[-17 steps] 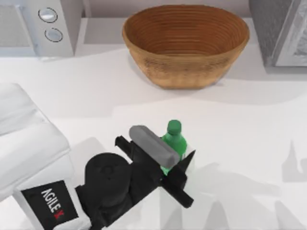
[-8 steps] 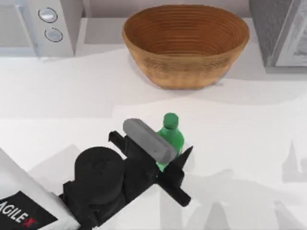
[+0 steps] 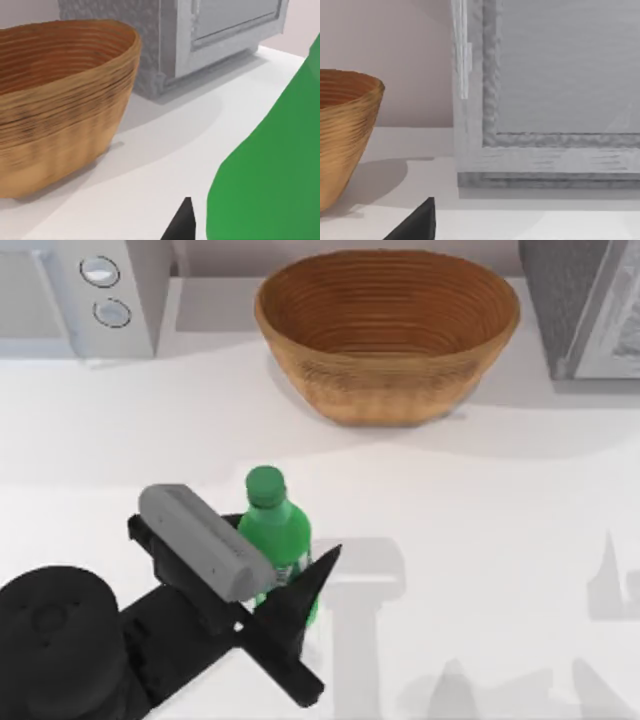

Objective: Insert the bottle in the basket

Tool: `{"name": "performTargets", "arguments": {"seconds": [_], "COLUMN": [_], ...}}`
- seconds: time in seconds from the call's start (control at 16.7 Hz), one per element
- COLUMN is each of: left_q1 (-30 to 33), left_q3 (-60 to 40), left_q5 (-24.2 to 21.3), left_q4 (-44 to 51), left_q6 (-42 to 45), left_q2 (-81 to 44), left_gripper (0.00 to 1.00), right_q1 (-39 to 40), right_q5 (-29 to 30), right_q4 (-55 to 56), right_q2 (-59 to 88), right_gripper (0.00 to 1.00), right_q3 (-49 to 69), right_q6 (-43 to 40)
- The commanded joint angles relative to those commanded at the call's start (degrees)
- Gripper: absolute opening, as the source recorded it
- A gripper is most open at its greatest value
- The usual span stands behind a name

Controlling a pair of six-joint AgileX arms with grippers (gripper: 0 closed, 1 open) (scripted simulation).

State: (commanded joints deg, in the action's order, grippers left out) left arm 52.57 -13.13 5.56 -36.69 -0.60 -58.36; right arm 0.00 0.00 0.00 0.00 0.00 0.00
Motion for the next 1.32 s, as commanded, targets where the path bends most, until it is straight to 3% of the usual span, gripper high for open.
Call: {"name": "performTargets", "arguments": {"seconds": [0.3, 0.54, 0.96, 1.32], "left_q1": [0.8, 1.0, 0.5, -1.8], "left_q3": [4.5, 5.9, 4.0, -15.9], "left_q5": [1.1, 1.5, 2.8, 13.0], "left_q4": [17.5, 22.8, 22.9, 26.7], "left_q6": [-0.3, -0.4, -0.6, -3.0], "left_q2": [20.3, 25.7, 23.7, 5.0], "left_gripper": [0.0, 0.0, 0.0, 0.0], "right_q1": [0.0, 0.0, 0.0, 0.0], "right_q5": [0.0, 0.0, 0.0, 0.0], "right_q4": [0.0, 0.0, 0.0, 0.0], "right_q2": [0.0, 0.0, 0.0, 0.0], "right_gripper": [1.0, 1.0, 1.0, 1.0], "right_q3": [0.0, 0.0, 0.0, 0.0], "right_q6": [0.0, 0.0, 0.0, 0.0]}}
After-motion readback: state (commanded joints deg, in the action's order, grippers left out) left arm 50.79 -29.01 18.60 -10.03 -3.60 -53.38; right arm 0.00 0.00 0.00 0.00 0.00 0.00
